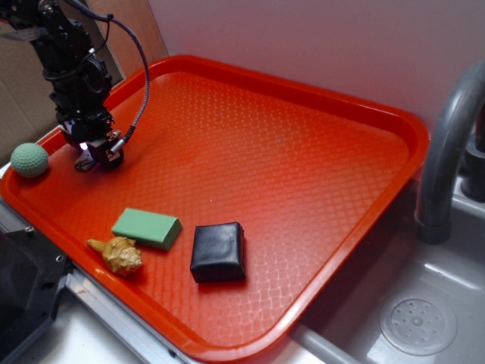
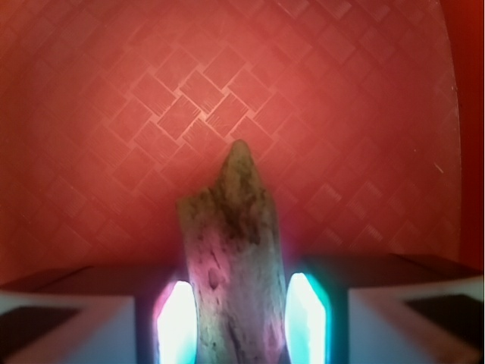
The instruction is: Grab the wood chip.
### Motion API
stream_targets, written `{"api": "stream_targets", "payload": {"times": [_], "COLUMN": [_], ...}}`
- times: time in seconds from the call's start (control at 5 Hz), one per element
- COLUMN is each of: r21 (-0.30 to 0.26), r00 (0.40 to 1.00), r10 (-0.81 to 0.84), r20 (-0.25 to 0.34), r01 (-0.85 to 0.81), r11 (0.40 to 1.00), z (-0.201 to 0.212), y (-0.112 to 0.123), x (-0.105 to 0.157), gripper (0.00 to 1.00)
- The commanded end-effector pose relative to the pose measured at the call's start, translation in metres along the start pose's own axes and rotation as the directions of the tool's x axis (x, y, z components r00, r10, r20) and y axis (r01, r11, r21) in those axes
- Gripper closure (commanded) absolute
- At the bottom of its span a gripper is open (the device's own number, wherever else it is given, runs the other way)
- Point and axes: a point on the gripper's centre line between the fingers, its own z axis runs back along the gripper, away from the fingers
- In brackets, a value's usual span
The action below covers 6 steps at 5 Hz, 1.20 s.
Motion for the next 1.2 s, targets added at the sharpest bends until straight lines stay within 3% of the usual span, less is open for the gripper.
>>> {"api": "stream_targets", "payload": {"times": [0.0,0.2,0.4,0.6,0.8,1.0], "r21": [-0.018,-0.104,-0.14,-0.21,-0.231,-0.233], "r00": [0.996,0.985,0.991,0.981,0.979,0.978], "r10": [0.013,0.044,0.078,0.034,0.056,0.071], "r20": [0.084,0.164,0.108,0.193,0.194,0.195], "r01": [-0.011,-0.027,-0.062,0.007,-0.01,-0.023], "r11": [1.0,0.994,0.988,0.978,0.973,0.972], "z": [0.036,0.092,0.145,0.196,0.245,0.242], "y": [-0.014,-0.057,-0.078,-0.08,-0.071,-0.069], "x": [0.01,0.015,0.008,-0.01,-0.011,-0.006], "gripper": [1.0,1.0,1.0,1.0,1.0,1.0]}}
